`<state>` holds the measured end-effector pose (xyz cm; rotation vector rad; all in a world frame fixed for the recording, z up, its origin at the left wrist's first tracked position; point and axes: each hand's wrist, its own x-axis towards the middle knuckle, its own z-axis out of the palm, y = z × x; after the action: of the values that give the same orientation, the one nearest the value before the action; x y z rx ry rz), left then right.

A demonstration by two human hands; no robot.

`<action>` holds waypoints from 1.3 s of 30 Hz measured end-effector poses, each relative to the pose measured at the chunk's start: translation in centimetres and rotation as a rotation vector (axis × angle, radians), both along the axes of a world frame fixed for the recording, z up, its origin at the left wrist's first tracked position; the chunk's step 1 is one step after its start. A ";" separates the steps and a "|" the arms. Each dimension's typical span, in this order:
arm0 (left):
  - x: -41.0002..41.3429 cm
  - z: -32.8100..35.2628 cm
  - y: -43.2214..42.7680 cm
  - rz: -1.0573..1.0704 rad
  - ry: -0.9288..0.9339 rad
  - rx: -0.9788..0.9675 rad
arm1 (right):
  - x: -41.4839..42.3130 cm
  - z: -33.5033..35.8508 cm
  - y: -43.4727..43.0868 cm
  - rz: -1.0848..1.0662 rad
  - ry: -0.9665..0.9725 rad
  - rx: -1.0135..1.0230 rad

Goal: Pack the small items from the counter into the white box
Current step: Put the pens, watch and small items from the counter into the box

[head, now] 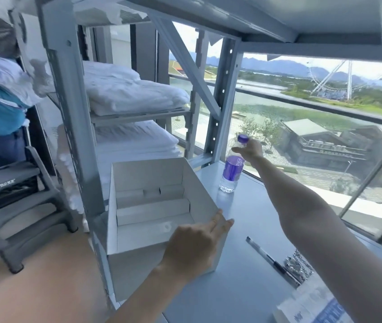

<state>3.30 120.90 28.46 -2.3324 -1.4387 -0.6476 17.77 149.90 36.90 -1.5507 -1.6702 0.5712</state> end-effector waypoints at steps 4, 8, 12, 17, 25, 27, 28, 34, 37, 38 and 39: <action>0.1 0.4 -0.4 0.017 0.006 -0.011 | 3.2 0.1 -3.2 0.010 0.044 -0.006; 0.2 0.6 -0.7 0.013 -0.006 -0.030 | 8.1 0.0 -6.4 0.026 0.016 -0.001; 0.8 0.9 -0.7 0.014 0.002 -0.017 | 13.2 0.5 -10.4 0.038 -0.072 -0.025; 4.2 0.9 0.1 0.087 0.125 -0.006 | 17.4 1.5 -15.1 0.018 -0.134 -0.089; 8.7 1.4 1.0 0.343 0.085 -0.258 | 18.2 0.1 -18.8 -0.154 -0.302 -0.006; 8.4 2.4 -0.5 0.260 0.072 -0.294 | 17.2 -0.9 -20.1 -0.218 -0.371 0.065; 7.7 3.4 -1.6 0.211 0.056 -0.282 | 16.5 -1.5 -21.2 -0.259 -0.385 0.126; -4.8 5.4 -5.5 -0.280 -0.186 -0.183 | 9.5 -4.4 -29.3 -0.111 -0.415 0.295; -13.5 4.1 -4.4 -0.297 -0.175 -0.227 | 4.4 -4.6 -33.8 0.088 -0.371 0.294; -15.8 3.6 -3.8 -0.293 -0.173 -0.266 | 2.6 -4.7 -35.0 0.168 -0.361 0.293; -17.5 3.3 -3.2 -0.291 -0.169 -0.286 | 0.9 -4.9 -36.0 0.249 -0.354 0.284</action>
<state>-14.21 117.65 31.74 -2.8054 -1.3464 -0.7767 18.65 113.93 31.98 -1.2982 -2.1276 0.1726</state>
